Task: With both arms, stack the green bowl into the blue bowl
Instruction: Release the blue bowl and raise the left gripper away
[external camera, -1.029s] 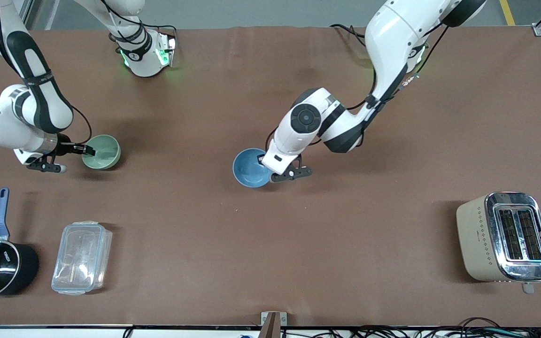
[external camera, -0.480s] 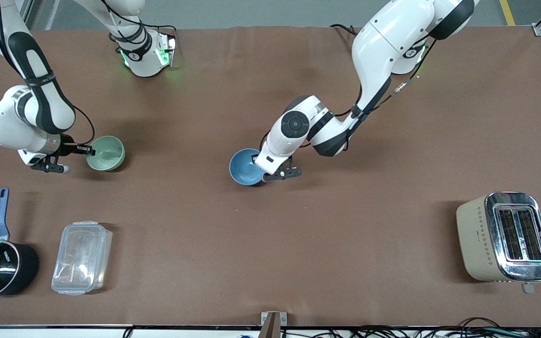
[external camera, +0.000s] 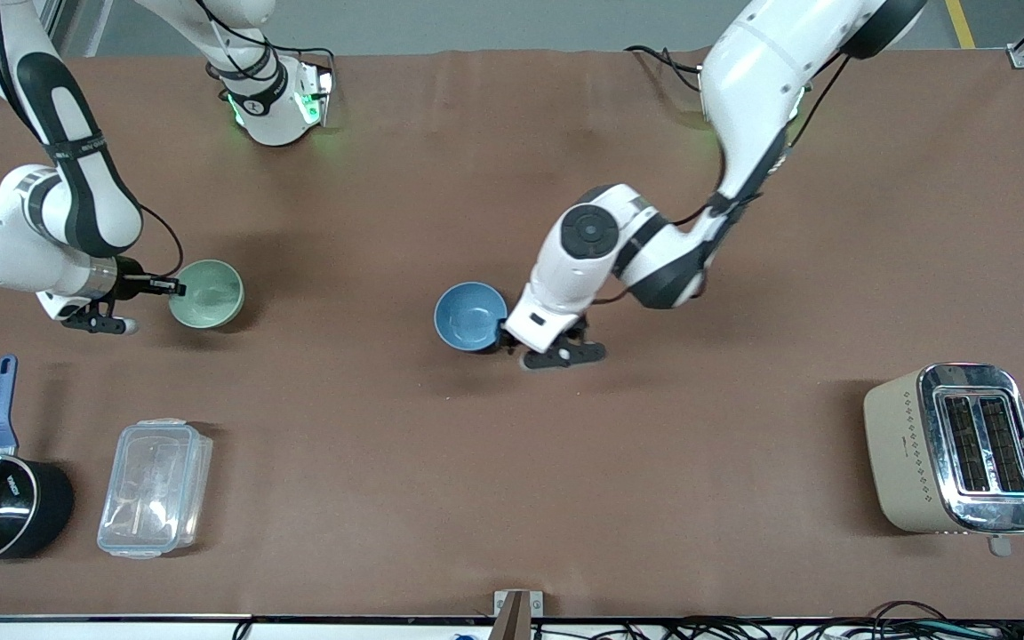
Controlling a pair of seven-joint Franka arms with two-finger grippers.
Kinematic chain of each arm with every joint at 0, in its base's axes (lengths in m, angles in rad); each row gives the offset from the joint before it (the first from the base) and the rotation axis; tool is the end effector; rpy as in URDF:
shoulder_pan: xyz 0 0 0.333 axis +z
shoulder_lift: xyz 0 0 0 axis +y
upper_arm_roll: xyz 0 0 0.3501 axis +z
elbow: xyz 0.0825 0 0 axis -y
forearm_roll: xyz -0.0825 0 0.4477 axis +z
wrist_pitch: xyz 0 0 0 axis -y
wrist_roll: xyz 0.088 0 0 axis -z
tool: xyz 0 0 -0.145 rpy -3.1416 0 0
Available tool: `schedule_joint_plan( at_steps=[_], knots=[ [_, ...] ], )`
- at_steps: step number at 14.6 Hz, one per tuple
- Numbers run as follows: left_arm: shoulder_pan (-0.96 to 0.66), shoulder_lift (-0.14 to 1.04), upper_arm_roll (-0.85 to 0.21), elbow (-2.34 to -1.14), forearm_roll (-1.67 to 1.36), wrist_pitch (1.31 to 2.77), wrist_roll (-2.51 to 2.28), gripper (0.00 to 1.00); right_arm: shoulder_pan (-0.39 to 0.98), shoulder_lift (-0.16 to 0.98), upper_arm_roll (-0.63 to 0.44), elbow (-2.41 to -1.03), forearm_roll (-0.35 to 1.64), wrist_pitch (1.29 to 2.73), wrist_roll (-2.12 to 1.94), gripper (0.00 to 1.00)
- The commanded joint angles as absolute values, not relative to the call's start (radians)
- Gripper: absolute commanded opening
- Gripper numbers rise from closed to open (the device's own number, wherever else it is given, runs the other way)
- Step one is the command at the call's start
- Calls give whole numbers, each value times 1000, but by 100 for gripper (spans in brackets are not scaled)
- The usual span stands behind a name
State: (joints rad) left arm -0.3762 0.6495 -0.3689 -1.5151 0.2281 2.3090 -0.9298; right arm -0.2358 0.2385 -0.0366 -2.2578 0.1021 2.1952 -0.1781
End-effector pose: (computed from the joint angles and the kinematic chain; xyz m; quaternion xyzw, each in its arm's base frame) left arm 0.6280 -0.5047 0.2757 0.9930 0.0680 0.0528 0.0812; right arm 0.5211 -0.1393 0.1813 -0.9848 0.0823 0.1386 0.0647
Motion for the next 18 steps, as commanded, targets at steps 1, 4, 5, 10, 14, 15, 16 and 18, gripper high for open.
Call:
schedule_joint_plan(
  at_steps=[1, 4, 5, 10, 14, 15, 16, 18],
  knots=[
    [-296, 508, -364, -1503, 262, 2111, -821, 100, -166, 180, -40, -2182, 114, 2039, -54, 5],
    [-188, 396, -365, -1491, 261, 1973, -631, 100, -85, 179, -38, -2083, 114, 1906, 87, 5],
    [-151, 358, -365, -1491, 259, 1941, -564, 100, -57, 179, -38, -2060, 120, 1879, 125, 5],
    [9, 177, -374, -1493, 218, 1728, -226, 100, 61, 184, -38, -1903, 296, 1740, 296, 5],
    [23, 10, -266, -1587, 91, 1651, -54, 100, 248, 186, -38, -1822, 310, 1758, 382, 4],
    [-27, -29, -197, -1618, 59, 1641, -42, 100, 285, 186, -38, -1824, 328, 1784, 382, 4],
    [-87, -67, -116, -1647, 32, 1623, -41, 100, 320, 186, -38, -1824, 356, 1808, 382, 4],
    [-149, -97, -42, -1661, 26, 1563, -37, 100, 383, 193, -38, -1827, 377, 1888, 382, 4]
  ],
)
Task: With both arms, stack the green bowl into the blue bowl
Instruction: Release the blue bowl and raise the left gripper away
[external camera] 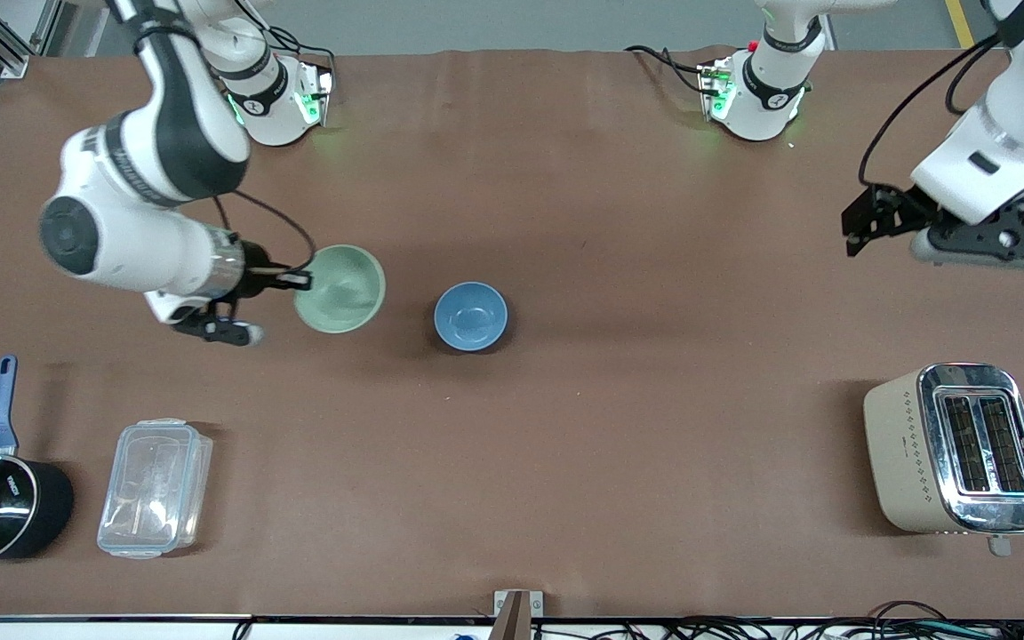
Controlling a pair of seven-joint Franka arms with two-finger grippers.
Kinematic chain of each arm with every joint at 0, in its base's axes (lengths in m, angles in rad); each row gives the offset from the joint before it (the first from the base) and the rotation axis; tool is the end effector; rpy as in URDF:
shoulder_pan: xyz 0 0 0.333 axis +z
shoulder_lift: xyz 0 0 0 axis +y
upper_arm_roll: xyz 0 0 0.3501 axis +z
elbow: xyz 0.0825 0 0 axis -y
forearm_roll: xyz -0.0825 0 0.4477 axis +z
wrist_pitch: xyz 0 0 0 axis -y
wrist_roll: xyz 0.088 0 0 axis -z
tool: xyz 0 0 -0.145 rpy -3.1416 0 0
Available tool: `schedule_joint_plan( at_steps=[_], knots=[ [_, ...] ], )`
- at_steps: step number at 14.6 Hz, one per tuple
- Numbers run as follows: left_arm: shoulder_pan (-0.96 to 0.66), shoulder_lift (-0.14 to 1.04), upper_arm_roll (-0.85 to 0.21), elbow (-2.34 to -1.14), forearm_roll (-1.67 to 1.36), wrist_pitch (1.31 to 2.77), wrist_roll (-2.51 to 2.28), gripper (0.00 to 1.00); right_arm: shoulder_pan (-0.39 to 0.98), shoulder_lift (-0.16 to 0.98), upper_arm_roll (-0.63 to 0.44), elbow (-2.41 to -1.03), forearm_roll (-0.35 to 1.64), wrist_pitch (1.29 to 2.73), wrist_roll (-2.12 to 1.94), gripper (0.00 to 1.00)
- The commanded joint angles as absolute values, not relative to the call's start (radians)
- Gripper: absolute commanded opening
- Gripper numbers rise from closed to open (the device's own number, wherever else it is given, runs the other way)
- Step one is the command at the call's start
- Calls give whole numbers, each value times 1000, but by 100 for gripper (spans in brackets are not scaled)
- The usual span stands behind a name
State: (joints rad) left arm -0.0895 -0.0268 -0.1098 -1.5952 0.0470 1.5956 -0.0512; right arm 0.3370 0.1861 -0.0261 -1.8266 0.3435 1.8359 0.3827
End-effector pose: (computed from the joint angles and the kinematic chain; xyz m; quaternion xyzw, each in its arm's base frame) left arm 0.6016 -0.1155 0.6263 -0.9968 0.0742 -0.0165 0.0231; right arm 0.6065 0.2368 0.3927 -0.9791 0.0944 0.1354 0.1190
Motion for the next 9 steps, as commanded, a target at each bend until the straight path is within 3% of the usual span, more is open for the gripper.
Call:
schedule_joint_plan(
  at_steps=[1, 9],
  knots=[
    [-150, -109, -41, -1664, 26, 1546, -32, 100, 408, 201, -38, -1827, 385, 1914, 382, 5],
    [-135, -144, -35, -1692, 26, 1560, -5, 100, 489, 300, -40, -1836, 402, 2026, 373, 5]
  ],
)
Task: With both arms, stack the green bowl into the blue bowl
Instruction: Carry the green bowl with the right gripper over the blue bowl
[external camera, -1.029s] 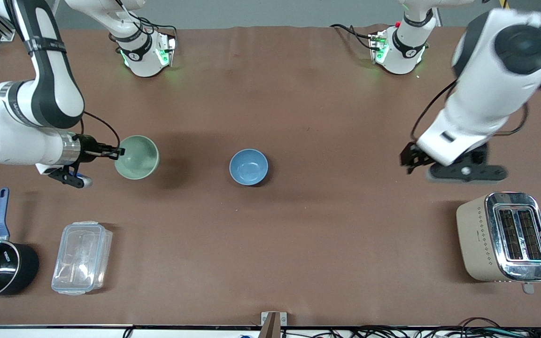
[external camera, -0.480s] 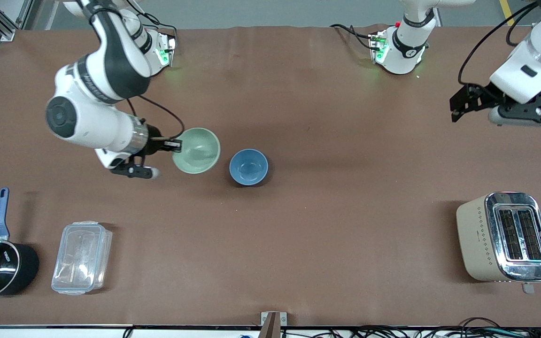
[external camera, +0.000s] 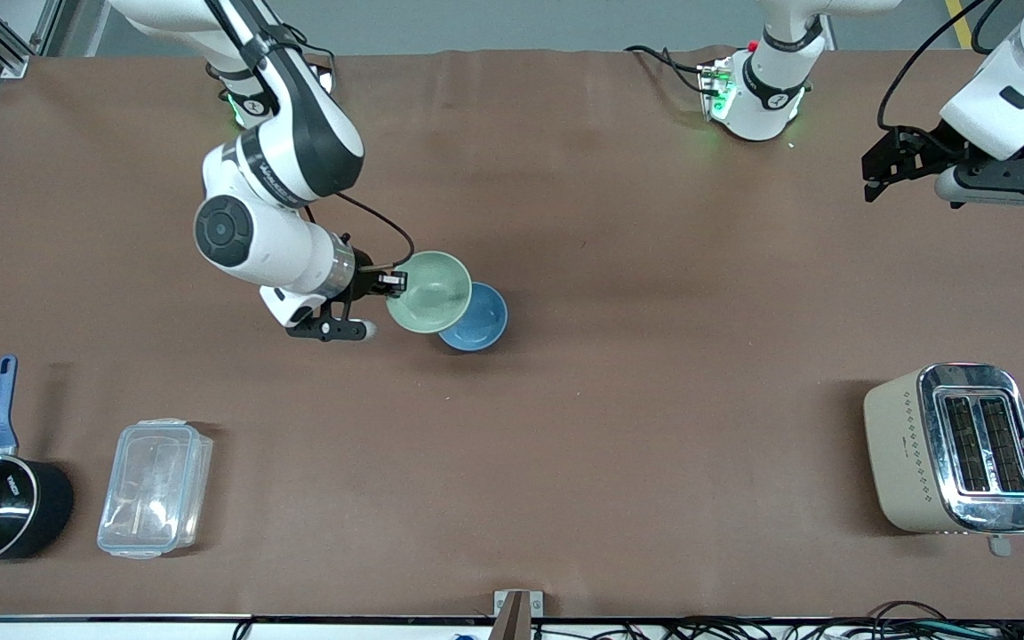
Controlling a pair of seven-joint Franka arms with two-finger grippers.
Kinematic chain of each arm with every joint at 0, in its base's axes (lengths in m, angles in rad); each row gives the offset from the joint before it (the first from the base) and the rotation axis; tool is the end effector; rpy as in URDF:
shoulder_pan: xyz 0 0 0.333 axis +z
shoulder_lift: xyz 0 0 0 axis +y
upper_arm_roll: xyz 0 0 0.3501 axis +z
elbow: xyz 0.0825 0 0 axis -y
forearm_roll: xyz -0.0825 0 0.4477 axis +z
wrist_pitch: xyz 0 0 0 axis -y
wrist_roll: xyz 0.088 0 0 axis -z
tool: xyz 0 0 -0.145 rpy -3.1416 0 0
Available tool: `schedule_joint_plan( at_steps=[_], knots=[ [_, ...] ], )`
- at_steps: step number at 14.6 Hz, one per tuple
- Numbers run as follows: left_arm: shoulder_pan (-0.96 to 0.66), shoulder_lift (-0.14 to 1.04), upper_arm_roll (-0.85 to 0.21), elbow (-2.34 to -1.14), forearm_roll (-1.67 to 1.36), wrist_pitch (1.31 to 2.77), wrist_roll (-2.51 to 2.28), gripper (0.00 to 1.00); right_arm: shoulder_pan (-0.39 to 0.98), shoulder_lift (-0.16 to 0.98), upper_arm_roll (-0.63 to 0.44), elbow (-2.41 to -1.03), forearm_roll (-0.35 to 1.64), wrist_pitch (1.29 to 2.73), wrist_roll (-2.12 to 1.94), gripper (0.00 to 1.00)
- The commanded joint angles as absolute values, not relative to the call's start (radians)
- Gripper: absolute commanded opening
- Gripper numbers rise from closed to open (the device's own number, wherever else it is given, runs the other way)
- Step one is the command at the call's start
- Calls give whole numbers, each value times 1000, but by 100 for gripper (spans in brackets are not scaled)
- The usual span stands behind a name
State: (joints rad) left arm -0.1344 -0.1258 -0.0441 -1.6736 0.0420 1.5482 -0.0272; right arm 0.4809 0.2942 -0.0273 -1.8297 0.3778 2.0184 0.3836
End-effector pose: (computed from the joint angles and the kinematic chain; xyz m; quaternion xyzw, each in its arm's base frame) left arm 0.5634 -0.0969 0.6386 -0.9969 0.0749 -0.0026 0.0236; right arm 0.5963 0.3296 0.3310 -0.9841 0.0553 0.1124 0.1260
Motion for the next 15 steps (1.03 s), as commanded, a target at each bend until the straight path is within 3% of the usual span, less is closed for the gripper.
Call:
schedule_joint_plan(
  at_steps=[1, 5, 15],
  knots=[
    [-135, -138, -35, -1695, 26, 1568, -5, 100, 498, 310, -38, -1838, 402, 2040, 373, 5],
    [-135, -135, -35, -1689, 23, 1574, -5, 100, 557, 337, -38, -1877, 402, 2137, 370, 5],
    [-137, -126, -37, -1687, 8, 1601, -3, 100, 601, 396, -40, -1888, 399, 2157, 367, 5]
  ],
)
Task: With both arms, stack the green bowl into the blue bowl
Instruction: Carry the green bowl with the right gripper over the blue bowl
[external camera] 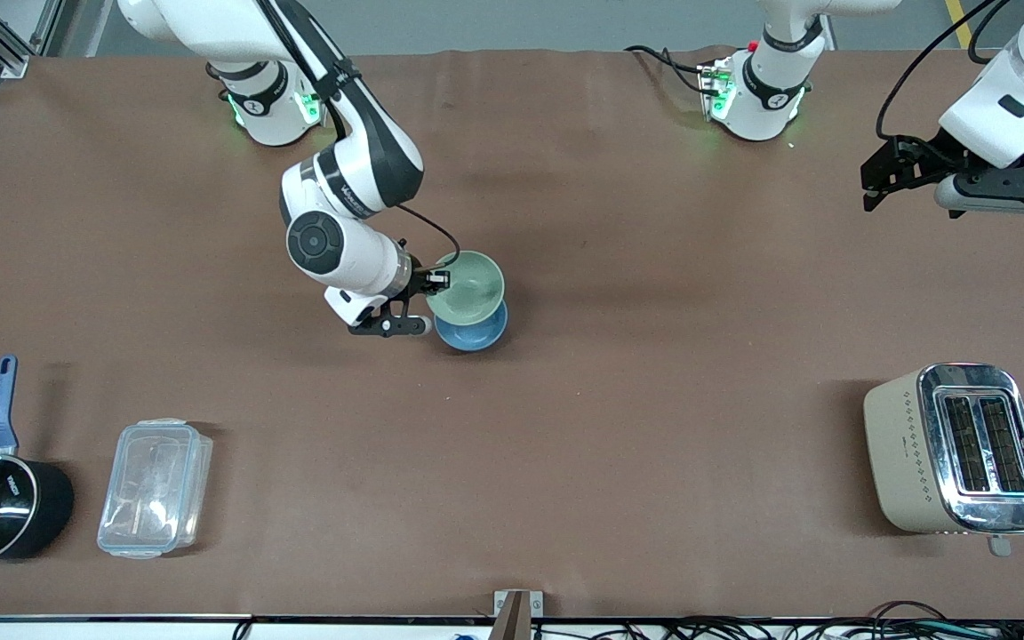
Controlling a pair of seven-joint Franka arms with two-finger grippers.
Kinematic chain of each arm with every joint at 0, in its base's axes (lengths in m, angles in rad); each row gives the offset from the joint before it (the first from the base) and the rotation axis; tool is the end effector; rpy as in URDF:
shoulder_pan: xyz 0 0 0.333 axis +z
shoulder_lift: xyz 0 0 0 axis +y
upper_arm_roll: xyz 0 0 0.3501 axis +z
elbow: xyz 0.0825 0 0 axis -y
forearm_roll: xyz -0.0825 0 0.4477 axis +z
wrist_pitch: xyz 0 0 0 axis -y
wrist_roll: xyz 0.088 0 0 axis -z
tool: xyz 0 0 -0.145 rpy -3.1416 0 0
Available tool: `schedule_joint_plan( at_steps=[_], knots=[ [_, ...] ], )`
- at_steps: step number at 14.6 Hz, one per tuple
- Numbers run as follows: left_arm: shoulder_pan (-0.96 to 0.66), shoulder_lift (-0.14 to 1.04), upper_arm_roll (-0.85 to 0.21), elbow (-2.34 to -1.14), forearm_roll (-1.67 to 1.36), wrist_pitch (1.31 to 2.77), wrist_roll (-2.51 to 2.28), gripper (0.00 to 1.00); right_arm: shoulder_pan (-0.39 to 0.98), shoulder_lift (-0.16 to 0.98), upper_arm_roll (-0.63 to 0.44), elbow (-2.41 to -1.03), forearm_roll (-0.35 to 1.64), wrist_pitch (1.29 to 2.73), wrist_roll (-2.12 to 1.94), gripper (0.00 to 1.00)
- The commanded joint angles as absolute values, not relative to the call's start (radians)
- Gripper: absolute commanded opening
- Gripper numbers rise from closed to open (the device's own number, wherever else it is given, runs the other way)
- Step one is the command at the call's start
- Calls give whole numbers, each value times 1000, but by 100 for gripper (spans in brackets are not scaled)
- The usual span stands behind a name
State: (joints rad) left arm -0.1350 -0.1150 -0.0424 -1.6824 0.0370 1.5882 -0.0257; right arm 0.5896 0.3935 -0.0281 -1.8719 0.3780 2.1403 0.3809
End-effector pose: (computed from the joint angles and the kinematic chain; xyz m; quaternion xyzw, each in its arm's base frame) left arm 0.5718 -0.0984 0.6312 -0.9969 0.0758 -0.0124 0.0198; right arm 0.5604 0.3857 0.2505 -0.9871 0.0213 0.1206 0.1027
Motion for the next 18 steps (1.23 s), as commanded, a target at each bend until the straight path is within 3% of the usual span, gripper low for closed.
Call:
schedule_joint_plan(
  at_steps=[1, 4, 18],
  knots=[
    [-135, -126, -35, -1686, 0, 1603, -3, 100, 601, 400, -40, -1893, 397, 2181, 367, 5],
    [-120, -133, -32, -1677, -2, 1597, 2, 100, 610, 423, -40, -1936, 397, 2273, 365, 5],
    [-109, -124, -32, -1671, 8, 1605, 0, 100, 618, 449, -40, -1934, 397, 2342, 367, 7]
  ],
)
